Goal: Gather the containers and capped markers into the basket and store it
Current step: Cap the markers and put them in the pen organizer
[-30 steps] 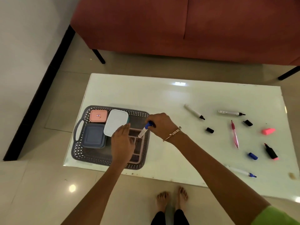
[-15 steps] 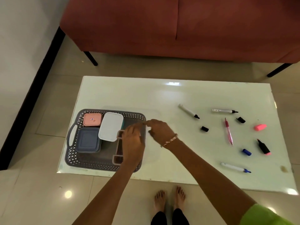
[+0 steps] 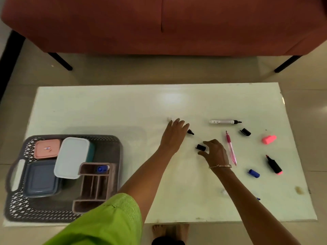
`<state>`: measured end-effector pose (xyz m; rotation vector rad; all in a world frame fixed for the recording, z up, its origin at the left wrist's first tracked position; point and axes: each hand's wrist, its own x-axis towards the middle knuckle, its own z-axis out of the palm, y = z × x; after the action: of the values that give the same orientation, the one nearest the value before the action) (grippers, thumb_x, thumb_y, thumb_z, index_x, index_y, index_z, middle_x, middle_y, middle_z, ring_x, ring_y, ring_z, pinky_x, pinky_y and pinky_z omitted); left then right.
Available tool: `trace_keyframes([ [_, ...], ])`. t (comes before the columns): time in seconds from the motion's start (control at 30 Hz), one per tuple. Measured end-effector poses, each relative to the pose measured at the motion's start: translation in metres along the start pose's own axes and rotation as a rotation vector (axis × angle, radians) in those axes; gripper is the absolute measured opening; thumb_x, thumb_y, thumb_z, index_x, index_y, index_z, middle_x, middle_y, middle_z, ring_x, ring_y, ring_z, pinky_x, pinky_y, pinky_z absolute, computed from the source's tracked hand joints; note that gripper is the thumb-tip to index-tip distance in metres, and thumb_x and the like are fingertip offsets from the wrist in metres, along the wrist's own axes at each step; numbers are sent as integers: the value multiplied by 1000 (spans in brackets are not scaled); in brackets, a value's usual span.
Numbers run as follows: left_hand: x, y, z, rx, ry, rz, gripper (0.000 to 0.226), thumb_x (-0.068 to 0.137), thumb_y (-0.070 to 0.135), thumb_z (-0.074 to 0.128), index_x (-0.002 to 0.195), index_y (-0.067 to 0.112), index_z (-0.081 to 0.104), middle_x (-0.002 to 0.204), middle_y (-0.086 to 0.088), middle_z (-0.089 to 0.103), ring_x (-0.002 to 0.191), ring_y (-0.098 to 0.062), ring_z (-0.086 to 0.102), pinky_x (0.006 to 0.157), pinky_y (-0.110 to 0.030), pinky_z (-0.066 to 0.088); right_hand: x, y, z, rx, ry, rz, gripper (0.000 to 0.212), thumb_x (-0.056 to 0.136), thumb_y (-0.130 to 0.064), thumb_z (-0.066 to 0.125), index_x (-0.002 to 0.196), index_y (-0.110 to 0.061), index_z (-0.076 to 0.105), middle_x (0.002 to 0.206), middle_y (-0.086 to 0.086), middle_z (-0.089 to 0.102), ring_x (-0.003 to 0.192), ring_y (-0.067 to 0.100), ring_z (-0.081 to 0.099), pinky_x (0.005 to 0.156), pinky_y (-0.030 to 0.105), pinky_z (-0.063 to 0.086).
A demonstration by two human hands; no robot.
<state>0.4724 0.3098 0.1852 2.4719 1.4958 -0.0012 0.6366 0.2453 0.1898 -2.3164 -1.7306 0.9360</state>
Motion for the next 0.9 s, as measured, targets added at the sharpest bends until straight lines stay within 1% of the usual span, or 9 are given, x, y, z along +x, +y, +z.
trace_keyframes([
  [0.07,12,-4,7,101,-103,34,62,71,-1,72,127,12,48,135,-8,50,133,-27,37,111,-44,28,4,2,7,-12,34,-36,37,74,-19,73,108,-7,65,102,15,62,97,32,57,75,36,47],
  [0.1,15,-7,8,125,-117,40,57,74,-2,68,126,11,48,135,-9,47,134,-28,34,113,-45,24,5,1,9,-15,61,-59,32,75,-18,73,104,-8,67,99,14,62,94,32,57,71,35,46],
  [0.2,17,-11,6,160,-82,48,39,74,-3,66,108,12,55,113,-6,57,116,-25,49,112,-43,28,9,-2,9,30,117,-104,14,75,-14,71,88,-9,71,87,13,66,81,31,61,65,33,47],
  [0.3,11,-11,-1,47,-152,33,40,75,-10,57,110,10,52,106,-8,57,104,-25,52,115,-44,19,11,-8,-2,152,147,-101,9,73,-10,72,82,-9,71,81,13,72,73,30,66,68,42,55],
  [0.4,2,-9,-10,4,-130,93,41,71,-14,55,107,8,54,99,-10,57,88,-26,57,113,-47,21,9,-16,-13,196,148,-104,10,73,-8,72,83,-7,71,82,14,74,74,31,67,71,44,55],
  [0.6,-21,-5,-37,-77,-43,130,35,65,-15,65,93,7,60,85,-10,60,69,-26,60,96,-44,44,0,-42,-24,88,116,-230,9,74,-9,71,82,-6,71,73,16,71,66,34,63,61,39,51],
  [0.67,-31,-1,-49,-101,-32,117,33,63,-14,68,85,8,62,79,-7,59,62,-23,57,76,-34,49,-5,-49,-26,79,120,-290,8,75,-8,71,82,-6,71,71,16,70,64,33,62,60,40,52],
  [0.73,-45,-2,-56,-152,-21,89,31,64,-13,68,85,9,62,78,-6,60,65,-22,56,62,-30,47,-11,-55,-27,79,125,-343,7,75,-5,70,82,-5,71,70,16,70,64,33,62,58,40,51],
  [0.9,-75,-12,-79,-245,4,43,20,76,-15,60,86,3,61,72,-9,62,71,-25,55,57,-29,45,-28,-73,-19,92,121,-455,11,78,-4,60,86,-1,68,72,16,69,65,35,62,57,40,52],
])
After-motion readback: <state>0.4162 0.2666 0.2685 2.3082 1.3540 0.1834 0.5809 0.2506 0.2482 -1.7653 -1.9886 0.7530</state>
